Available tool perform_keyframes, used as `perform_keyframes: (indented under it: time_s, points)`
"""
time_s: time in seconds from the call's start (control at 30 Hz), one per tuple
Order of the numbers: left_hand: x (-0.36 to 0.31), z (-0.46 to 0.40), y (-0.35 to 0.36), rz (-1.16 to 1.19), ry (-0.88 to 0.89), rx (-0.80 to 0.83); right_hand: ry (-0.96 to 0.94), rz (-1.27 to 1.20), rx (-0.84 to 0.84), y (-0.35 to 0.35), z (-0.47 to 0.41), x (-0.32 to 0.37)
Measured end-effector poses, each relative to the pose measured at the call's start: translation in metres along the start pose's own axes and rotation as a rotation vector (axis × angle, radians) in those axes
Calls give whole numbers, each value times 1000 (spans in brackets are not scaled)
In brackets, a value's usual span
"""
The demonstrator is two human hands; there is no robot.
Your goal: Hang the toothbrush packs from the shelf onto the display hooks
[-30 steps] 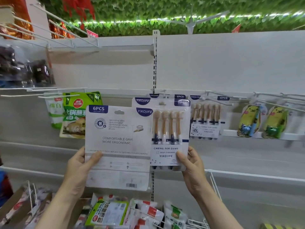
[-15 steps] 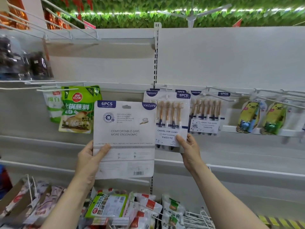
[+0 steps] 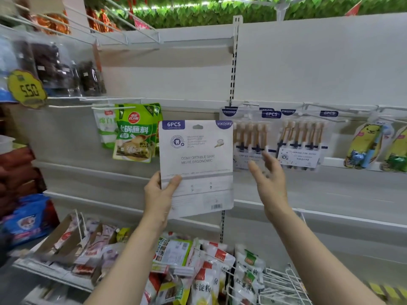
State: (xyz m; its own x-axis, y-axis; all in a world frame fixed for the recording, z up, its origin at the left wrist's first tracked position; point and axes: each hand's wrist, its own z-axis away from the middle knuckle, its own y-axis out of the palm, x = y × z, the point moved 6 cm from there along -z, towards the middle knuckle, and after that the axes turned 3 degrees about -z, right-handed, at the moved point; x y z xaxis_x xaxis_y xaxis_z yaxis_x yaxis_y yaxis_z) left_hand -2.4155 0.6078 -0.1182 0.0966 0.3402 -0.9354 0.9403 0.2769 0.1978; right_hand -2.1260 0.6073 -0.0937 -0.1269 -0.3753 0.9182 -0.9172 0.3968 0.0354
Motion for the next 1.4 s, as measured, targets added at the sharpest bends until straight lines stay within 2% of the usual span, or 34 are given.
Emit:
perform_keyframes:
  time_s: [0.1,0.23,0.33,0.43,0.6,0.7,0.77,0.9,0.93,1.0,1.07,1.27,1.4]
  points:
    - [-2,10,14,-10,17,7,-34,-74,309,49,43,32]
    - [-11,31,36,34,55,102,22,-66,450,79,66,40]
    - [-15,46,51,82,34,230,127,-154,481,79,74,41]
    - [-14,56,60,-31,95,341,239,-339,477,73,78,38]
    - [-9,76,75,-460,266,600,188,-370,357,52,71,31]
    - [-9,81,76,-449,265,680,189,-369,277,35,61,22]
    - [-6,77,71,-383,248,640,204,-379,262,28,55,16]
    - [5,57,46,-325,143,234,235,-413,238,20,50,6]
    - [10,54,39,-346,83,174,240,-428,227,18,49,4]
    - [25,49,31,-412,-76,170,243,-445,207,12,45,2]
    - [38,49,31,-437,-169,243,243,-440,196,6,41,0]
    - [44,47,46,-389,-166,265,117,-404,161,-12,23,21]
    - [43,44,59,-329,-137,259,50,-377,79,-23,12,35]
